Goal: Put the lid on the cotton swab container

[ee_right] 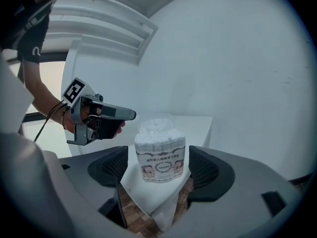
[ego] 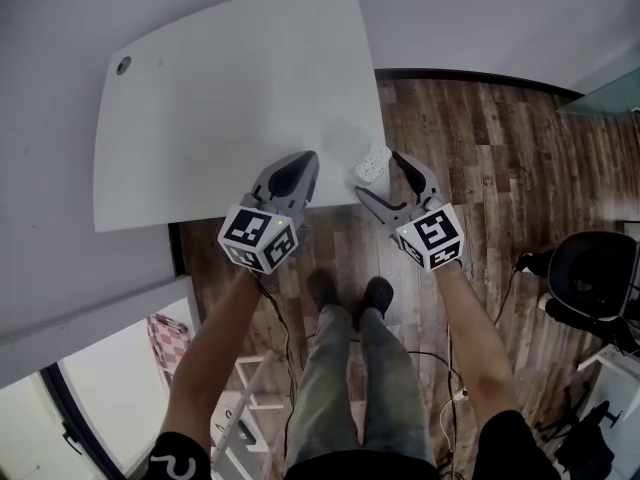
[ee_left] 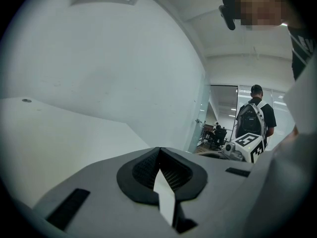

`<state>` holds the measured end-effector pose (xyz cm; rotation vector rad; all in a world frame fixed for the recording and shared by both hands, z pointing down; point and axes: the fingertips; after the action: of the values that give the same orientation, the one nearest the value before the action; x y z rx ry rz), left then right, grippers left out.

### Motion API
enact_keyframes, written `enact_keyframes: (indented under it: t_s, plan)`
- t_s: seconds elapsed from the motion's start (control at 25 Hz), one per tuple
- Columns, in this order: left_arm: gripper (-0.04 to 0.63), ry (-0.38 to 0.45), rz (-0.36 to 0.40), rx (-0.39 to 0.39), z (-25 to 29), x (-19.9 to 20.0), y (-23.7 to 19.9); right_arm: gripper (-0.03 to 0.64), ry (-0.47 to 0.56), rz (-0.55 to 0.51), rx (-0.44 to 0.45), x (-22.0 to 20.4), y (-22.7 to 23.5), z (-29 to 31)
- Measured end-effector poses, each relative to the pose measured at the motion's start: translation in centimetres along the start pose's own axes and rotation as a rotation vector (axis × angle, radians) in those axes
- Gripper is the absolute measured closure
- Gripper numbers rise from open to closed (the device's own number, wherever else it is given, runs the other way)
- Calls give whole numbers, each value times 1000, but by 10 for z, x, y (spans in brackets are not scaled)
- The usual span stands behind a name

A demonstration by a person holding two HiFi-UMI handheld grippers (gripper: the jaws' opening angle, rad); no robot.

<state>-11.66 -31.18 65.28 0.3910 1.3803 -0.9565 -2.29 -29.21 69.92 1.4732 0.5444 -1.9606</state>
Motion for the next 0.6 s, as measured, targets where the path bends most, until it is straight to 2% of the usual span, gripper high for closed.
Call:
enact_keyframes:
  t_s: [0.4,0.6]
  plan:
    - [569,-8,-23,-3,11,-6,-5,236,2,-13,7,-6,2,11]
    - [569,-13,-38,-6,15,-5,-3,273,20,-15,2,-4,5,10]
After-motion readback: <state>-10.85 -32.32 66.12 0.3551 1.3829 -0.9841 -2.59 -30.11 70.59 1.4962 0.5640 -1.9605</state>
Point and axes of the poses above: the fingertips, and each gripper's own axes: z forward along the fingers, y to its right, x out of its top
